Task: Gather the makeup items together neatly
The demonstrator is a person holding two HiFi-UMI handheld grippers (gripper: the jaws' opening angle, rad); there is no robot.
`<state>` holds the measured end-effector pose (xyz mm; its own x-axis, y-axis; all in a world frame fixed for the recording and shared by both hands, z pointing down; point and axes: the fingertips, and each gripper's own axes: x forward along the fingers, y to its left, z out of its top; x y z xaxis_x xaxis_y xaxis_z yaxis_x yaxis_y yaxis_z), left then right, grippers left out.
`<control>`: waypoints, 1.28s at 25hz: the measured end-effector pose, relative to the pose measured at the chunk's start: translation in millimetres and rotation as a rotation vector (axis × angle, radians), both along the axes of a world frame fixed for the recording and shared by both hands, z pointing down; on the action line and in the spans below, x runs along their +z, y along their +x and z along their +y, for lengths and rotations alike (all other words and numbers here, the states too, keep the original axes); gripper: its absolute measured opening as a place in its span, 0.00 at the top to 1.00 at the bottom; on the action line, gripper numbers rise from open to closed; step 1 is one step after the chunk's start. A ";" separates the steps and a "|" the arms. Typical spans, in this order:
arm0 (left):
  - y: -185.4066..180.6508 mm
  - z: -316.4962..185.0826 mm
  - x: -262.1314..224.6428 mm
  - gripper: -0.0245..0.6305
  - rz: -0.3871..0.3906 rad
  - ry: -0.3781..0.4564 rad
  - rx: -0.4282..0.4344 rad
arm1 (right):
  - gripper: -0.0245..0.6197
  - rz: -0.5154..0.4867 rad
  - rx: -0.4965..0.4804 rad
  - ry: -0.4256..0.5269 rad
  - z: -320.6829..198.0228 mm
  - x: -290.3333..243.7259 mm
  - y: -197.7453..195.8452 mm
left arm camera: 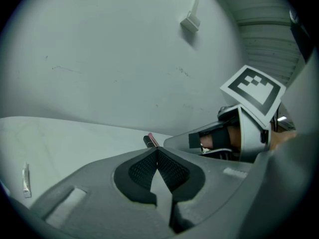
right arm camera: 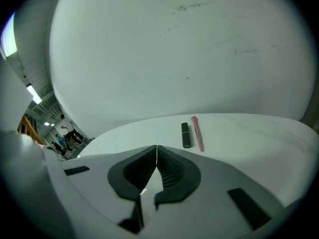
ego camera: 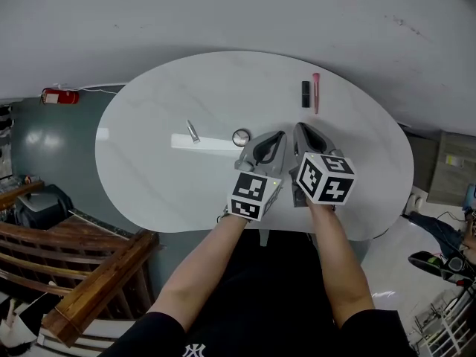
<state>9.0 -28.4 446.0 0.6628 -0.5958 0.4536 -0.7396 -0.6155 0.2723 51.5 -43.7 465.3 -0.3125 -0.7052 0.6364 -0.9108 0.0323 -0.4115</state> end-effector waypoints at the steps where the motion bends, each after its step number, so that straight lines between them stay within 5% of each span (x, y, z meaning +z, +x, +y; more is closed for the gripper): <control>1: -4.1 2.4 -1.5 0.95 -0.001 0.004 -0.001 | 0.93 -0.002 -0.009 0.008 2.8 -2.6 -5.2; 18: -71.0 23.7 -17.3 0.95 -0.015 0.047 -0.053 | 0.94 0.084 -0.123 0.137 45.5 -30.2 -72.4; 32: -92.7 28.9 6.3 0.95 -0.086 0.068 -0.042 | 0.94 0.095 -0.155 0.181 60.0 -19.6 -95.5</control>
<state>-83.7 0.4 452.2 0.5969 -0.6537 0.4652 -0.7840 -0.5983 0.1654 -44.0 16.3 445.6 -0.3702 -0.7588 0.5359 -0.9237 0.2395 -0.2990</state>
